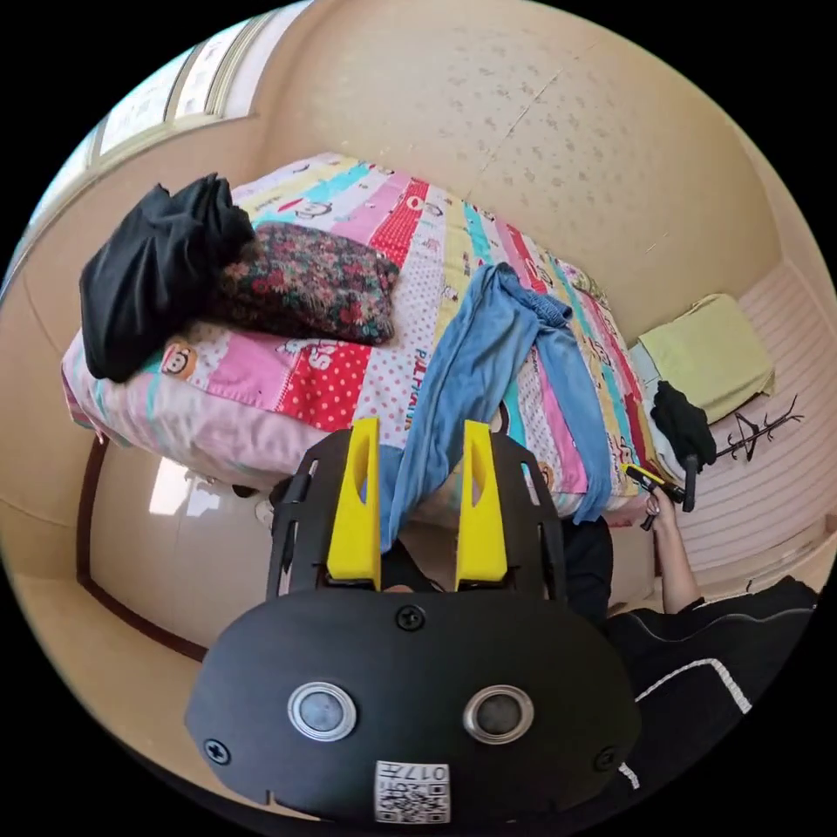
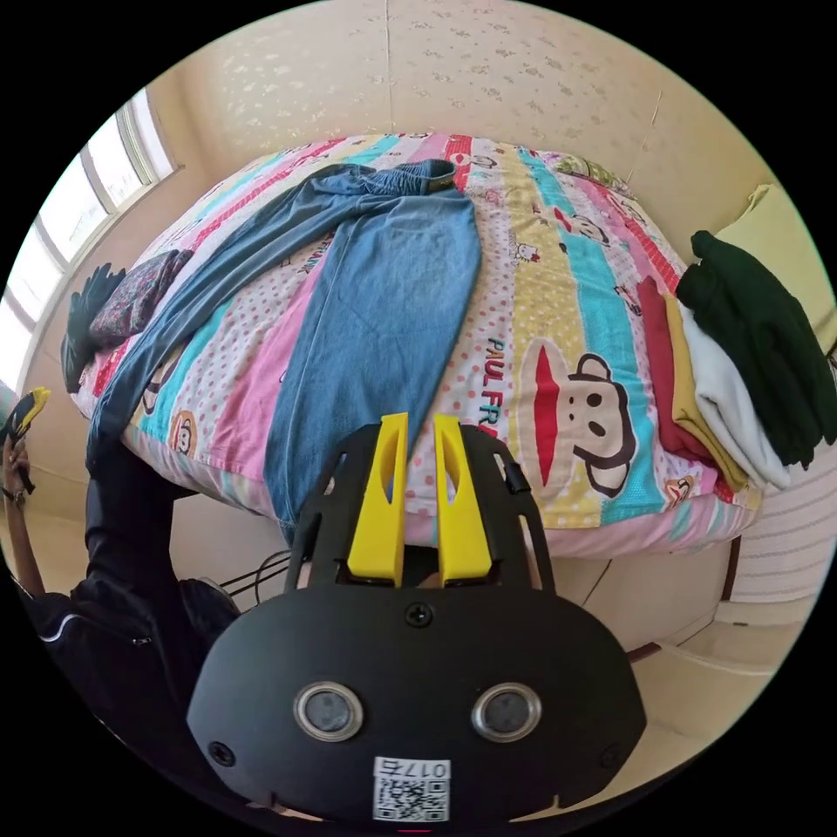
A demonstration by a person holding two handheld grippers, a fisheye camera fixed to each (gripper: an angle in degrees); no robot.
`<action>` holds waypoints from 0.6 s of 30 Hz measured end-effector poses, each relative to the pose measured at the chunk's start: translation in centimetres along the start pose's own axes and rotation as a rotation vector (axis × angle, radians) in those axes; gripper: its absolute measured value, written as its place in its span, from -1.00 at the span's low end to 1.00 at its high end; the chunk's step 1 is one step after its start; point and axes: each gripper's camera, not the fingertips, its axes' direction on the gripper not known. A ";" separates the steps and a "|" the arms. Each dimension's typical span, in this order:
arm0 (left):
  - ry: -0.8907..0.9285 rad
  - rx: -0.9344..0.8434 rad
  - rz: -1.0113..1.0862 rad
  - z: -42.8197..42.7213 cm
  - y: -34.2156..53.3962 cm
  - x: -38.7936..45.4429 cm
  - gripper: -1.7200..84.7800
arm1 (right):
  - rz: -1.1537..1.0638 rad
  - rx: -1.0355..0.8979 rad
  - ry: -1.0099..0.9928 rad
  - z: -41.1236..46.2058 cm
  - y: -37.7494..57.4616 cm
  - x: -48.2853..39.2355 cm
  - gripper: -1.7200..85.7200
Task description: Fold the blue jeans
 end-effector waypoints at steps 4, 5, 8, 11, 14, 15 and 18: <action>0.164 0.211 0.233 2.1 -4.7 4.6 -0.73 | -0.035 0.082 -0.028 -0.8 -4.4 1.5 -0.75; 0.167 0.225 0.252 2.8 -5.4 5.0 -0.76 | -0.047 0.094 -0.039 -0.5 -6.5 2.0 -0.74; 0.234 0.206 0.281 7.9 -8.6 6.5 -0.78 | -0.011 0.108 -0.063 1.9 -12.2 3.8 -0.72; 0.405 0.114 0.185 13.9 -9.6 6.8 -0.77 | 0.096 0.086 -0.140 6.3 -17.9 5.7 -0.71; 0.454 0.058 0.132 17.2 -8.0 7.3 -0.79 | 0.233 0.020 -0.223 11.9 -23.4 7.3 -0.70; 0.425 0.054 0.121 17.6 -6.9 7.3 -0.79 | 0.291 -0.013 -0.227 14.2 -25.4 7.8 -0.69; 0.382 0.044 0.069 17.9 -4.3 6.3 -0.79 | 0.455 -0.087 -0.223 19.1 -28.9 8.9 -0.68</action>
